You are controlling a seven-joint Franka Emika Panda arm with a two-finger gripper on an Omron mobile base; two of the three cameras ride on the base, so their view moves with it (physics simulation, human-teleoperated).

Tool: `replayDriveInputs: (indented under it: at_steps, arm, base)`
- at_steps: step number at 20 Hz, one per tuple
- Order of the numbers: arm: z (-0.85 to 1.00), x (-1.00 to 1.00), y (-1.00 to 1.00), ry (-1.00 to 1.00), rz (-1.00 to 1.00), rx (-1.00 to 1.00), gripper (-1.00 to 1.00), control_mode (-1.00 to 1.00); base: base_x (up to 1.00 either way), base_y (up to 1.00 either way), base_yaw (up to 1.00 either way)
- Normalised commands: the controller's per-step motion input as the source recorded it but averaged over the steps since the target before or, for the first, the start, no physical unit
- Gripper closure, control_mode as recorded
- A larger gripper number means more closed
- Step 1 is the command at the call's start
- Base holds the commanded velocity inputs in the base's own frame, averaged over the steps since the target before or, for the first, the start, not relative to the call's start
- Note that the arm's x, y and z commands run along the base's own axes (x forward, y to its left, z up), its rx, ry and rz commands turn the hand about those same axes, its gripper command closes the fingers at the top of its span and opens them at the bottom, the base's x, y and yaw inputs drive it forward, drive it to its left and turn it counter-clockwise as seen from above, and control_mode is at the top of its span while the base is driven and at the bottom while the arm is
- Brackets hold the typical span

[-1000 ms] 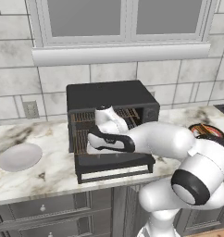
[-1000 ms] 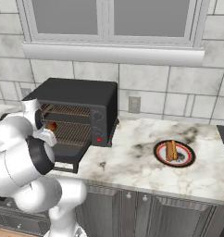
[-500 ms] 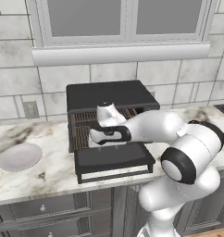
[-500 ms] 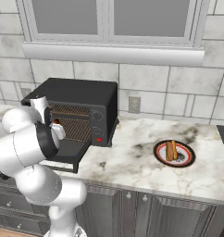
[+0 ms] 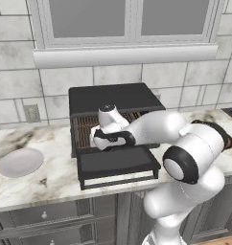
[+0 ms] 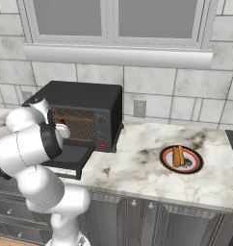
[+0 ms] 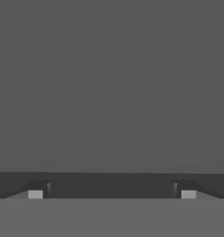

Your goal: Open the toaster oven door. Place the hotdog bun on the top rack in the toaster oven and place the chicken drumstick on the bottom rack.

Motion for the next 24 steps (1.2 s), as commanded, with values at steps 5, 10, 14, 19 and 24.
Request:
replayDriveInputs:
  at_steps: [5,10,14,19,24]
  arm:
    - [0.00,0.14,0.00,-0.21,0.02,0.00,-1.00,-1.00]
    - [0.38,-0.28,0.00,-0.09,0.04,0.01,-1.00,-1.00]
    - [0.96,-1.00,0.00,-0.03,0.08,0.00,-1.00,-1.00]
    - [0.51,-0.46,0.00,-0.26,0.08,0.00,-1.00,-1.00]
    - [0.28,0.02,0.00,-0.43,0.08,-0.01,-1.00,-1.00]
  base:
    - [0.00,0.00,0.00]
    - [0.00,0.00,0.00]
    - [0.00,0.00,0.00]
    - [0.00,0.00,0.00]
    - [0.00,0.00,0.00]
